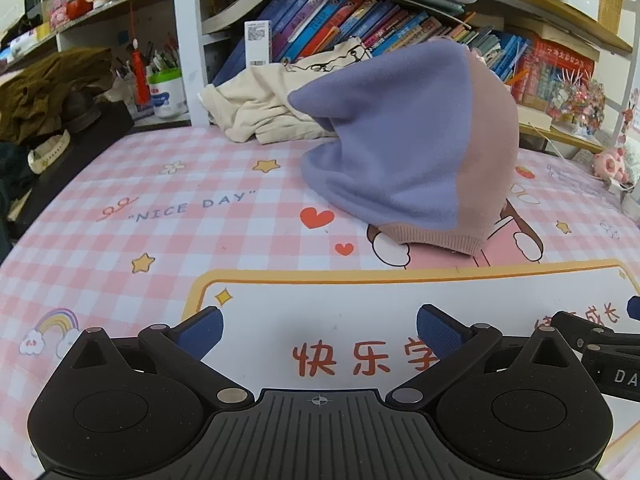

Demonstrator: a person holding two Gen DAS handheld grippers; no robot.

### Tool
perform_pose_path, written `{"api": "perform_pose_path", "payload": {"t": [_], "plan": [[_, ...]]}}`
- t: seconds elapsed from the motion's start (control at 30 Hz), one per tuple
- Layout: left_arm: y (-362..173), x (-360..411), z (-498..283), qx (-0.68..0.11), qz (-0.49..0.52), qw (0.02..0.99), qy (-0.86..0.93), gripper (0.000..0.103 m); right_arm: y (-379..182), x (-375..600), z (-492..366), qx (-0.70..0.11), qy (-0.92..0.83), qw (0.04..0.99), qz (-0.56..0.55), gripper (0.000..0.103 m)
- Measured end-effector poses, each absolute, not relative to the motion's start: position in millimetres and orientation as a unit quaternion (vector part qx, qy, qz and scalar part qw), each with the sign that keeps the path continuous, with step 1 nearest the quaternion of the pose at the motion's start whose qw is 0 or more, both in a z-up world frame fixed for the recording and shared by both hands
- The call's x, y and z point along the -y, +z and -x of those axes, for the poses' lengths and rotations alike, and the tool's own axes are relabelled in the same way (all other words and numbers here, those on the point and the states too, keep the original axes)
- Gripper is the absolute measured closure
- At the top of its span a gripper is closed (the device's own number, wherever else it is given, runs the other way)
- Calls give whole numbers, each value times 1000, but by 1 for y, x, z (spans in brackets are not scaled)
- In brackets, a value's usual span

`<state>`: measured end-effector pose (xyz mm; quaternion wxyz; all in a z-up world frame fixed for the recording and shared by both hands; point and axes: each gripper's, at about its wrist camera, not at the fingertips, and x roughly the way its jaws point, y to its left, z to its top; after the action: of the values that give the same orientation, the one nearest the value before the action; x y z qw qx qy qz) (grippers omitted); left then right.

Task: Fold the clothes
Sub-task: 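Move both grippers toward the crumpled lavender-and-mauve sweater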

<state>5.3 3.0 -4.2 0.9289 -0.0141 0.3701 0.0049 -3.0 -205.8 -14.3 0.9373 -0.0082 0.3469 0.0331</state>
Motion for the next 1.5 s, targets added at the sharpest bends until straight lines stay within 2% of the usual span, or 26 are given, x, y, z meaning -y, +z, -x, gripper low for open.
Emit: {"api": "perform_pose_path", "payload": {"t": [0.73, 0.97, 1.5], "plan": [[-6, -1, -6, -375, 2, 927, 2, 0, -14, 204, 0, -347, 46, 937, 10, 0], [-5, -12, -4, -367, 47, 929, -24, 0, -13, 200, 2, -348, 62, 935, 7, 0], [0, -5, -1, -373, 6, 927, -40, 0, -8, 193, 12, -341, 86, 936, 3, 0]]}}
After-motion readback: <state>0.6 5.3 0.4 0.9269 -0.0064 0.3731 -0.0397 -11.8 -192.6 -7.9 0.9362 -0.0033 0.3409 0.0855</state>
